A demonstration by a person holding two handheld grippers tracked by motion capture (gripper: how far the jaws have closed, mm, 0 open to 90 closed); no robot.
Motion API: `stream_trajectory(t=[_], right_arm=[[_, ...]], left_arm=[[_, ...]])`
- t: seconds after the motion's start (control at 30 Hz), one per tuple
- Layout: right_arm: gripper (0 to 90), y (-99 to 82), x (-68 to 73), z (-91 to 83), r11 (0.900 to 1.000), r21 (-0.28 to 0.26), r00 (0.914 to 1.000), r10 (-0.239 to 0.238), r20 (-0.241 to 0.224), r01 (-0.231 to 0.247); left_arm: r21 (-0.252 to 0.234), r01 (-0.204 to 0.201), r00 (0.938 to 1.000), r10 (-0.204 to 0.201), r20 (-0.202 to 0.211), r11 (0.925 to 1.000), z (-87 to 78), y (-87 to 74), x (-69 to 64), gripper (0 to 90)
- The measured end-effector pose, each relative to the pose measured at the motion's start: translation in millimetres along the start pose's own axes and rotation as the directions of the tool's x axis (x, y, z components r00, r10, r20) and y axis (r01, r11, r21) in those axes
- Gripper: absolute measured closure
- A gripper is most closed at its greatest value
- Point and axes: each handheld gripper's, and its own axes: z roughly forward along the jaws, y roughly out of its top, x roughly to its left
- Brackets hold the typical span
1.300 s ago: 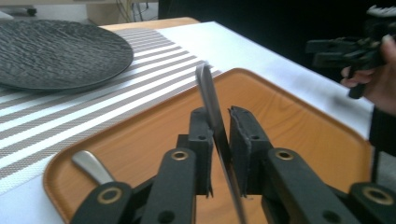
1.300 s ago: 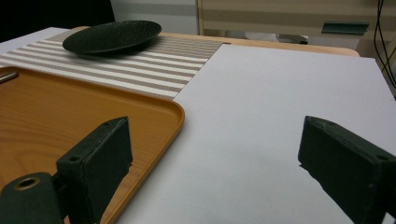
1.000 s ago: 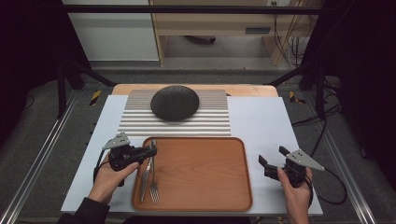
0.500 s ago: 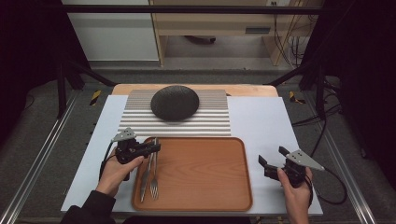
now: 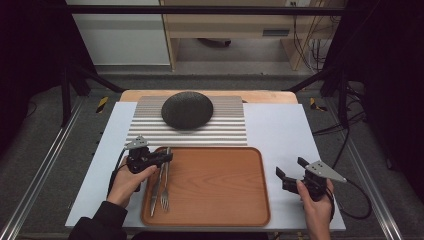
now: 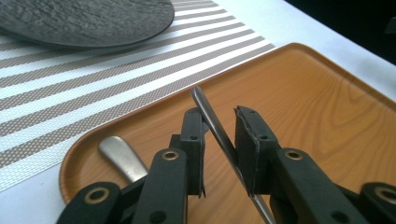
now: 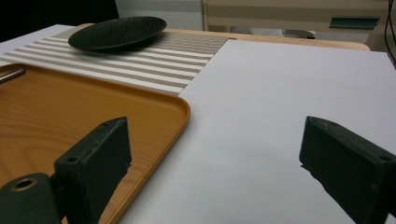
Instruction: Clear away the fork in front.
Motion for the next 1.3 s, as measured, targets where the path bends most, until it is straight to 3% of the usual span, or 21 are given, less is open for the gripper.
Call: stream_trajectory(t=[0.63, 0.73, 1.0, 1.3], right_arm=[[8.6, -0.8, 0.3, 1.1, 1.0000, 0.006, 0.9999, 0.004, -0.011, -0.004], [8.5, -0.7, 0.3, 1.2, 1.0000, 0.007, 0.9999, 0.004, -0.012, -0.004], [8.3, -0.5, 0.4, 1.2, 1.0000, 0.004, 0.9999, 0.006, -0.014, -0.006], [8.3, 0.5, 1.4, 0.4, 1.0000, -0.007, 0.9999, 0.001, -0.015, -0.001]], left_arm=[[0.011, 0.001, 0.9990, 0.000, -0.044, 0.9999, 0.8, -1.5, 0.0, 70.7], [0.009, -0.004, 0.9978, 0.004, -0.066, 0.9999, 0.5, -1.6, -0.2, 68.1], [-0.054, 0.005, 0.9977, -0.008, -0.067, 0.9985, -8.2, 0.7, -2.0, 65.3], [-0.095, -0.030, 0.9956, 0.021, -0.091, 0.9950, -18.0, 3.7, -8.5, 58.9]])
